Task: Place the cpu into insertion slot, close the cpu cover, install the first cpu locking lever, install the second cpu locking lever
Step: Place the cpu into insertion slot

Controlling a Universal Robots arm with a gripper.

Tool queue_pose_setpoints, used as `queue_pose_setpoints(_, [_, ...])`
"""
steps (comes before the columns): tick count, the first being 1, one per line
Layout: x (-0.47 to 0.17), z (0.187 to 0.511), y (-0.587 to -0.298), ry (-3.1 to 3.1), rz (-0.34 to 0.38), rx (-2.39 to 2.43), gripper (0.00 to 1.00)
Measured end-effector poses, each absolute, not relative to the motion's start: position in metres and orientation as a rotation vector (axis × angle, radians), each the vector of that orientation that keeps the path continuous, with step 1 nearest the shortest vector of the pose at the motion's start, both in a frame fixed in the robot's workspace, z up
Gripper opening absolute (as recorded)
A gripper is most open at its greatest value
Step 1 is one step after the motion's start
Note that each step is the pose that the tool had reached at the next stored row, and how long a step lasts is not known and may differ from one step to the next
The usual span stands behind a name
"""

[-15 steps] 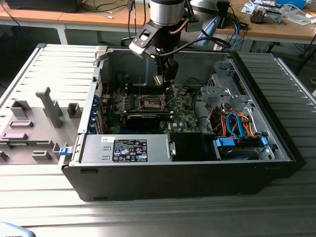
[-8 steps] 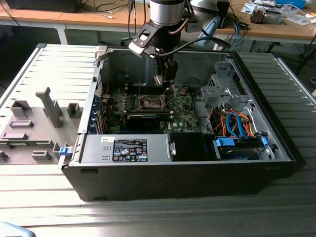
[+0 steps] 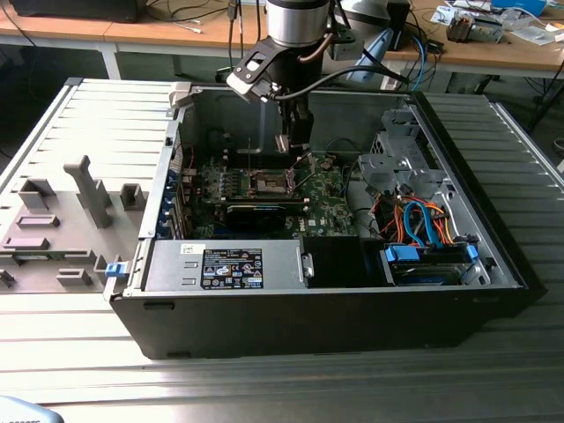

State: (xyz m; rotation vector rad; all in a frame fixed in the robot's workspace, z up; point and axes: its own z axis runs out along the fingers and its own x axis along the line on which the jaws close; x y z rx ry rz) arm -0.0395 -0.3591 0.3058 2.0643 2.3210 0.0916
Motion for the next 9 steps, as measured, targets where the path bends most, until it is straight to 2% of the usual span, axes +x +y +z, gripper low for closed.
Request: queue_pose_setpoints(9, [-0.0395,0.3055,-0.3591,2.300,0.091,2.087,0.55])
